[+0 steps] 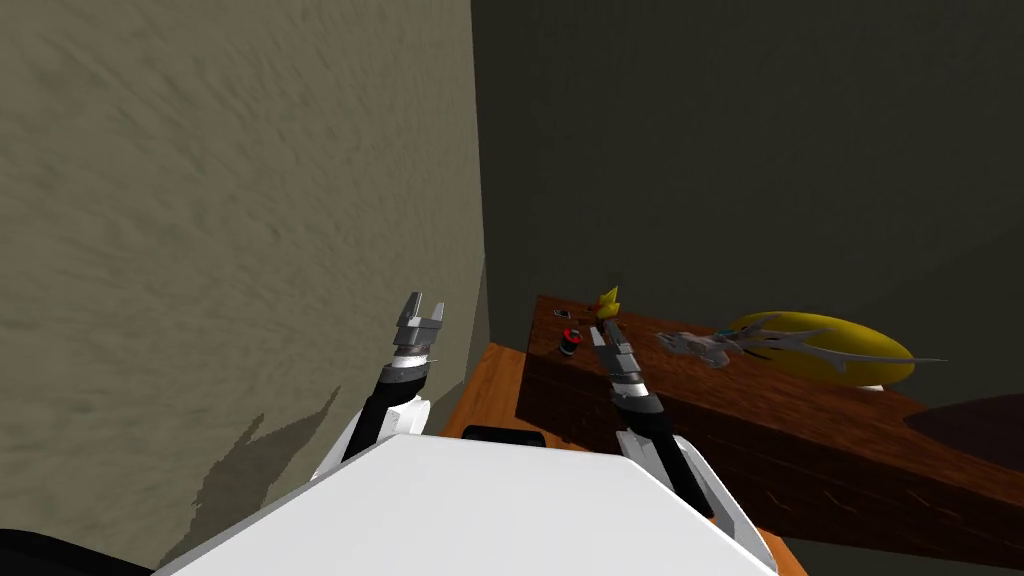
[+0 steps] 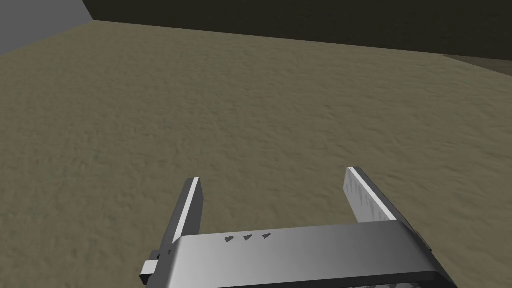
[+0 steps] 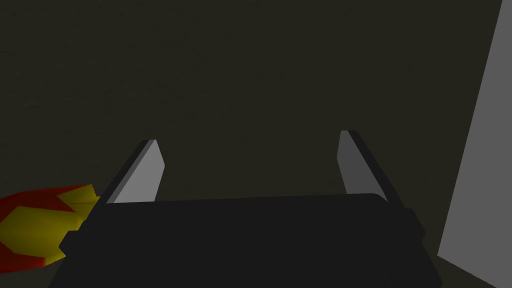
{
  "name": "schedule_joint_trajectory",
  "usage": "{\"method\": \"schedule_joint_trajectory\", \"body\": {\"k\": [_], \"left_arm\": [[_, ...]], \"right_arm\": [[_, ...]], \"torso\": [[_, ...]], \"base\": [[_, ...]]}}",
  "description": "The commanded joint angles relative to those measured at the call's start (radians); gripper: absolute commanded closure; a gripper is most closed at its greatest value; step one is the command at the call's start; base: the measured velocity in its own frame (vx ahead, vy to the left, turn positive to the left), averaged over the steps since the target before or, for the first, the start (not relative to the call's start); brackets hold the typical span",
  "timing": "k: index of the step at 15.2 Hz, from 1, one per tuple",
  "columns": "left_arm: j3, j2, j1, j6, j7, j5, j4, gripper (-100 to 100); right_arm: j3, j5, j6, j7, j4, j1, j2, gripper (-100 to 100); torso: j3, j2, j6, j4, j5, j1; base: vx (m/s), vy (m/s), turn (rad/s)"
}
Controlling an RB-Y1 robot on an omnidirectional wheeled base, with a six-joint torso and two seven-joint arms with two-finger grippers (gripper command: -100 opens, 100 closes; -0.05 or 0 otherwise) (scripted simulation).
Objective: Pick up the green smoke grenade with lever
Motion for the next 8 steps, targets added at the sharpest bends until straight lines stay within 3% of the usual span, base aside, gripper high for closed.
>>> {"method": "schedule_joint_trajectory", "body": {"k": [1,8], "left_arm": [[0.000,0.000,0.000,0.000,0.000,0.000,0.000,0],[0.000,0.000,0.000,0.000,0.000,0.000,0.000,0]], "right_arm": [[-0.001,0.012,-0.008,-0.007,0.022,0.012,-0.047,-100],[0.003,0.069,-0.020,-0.029,0.108,0.041,-0.198,-100]], "torso": [[0.000,0.000,0.000,0.000,0.000,0.000],[0.000,0.000,0.000,0.000,0.000,0.001]], "base": [[-0.051,0.022,0.123],[-0.051,0.030,0.135]]}}
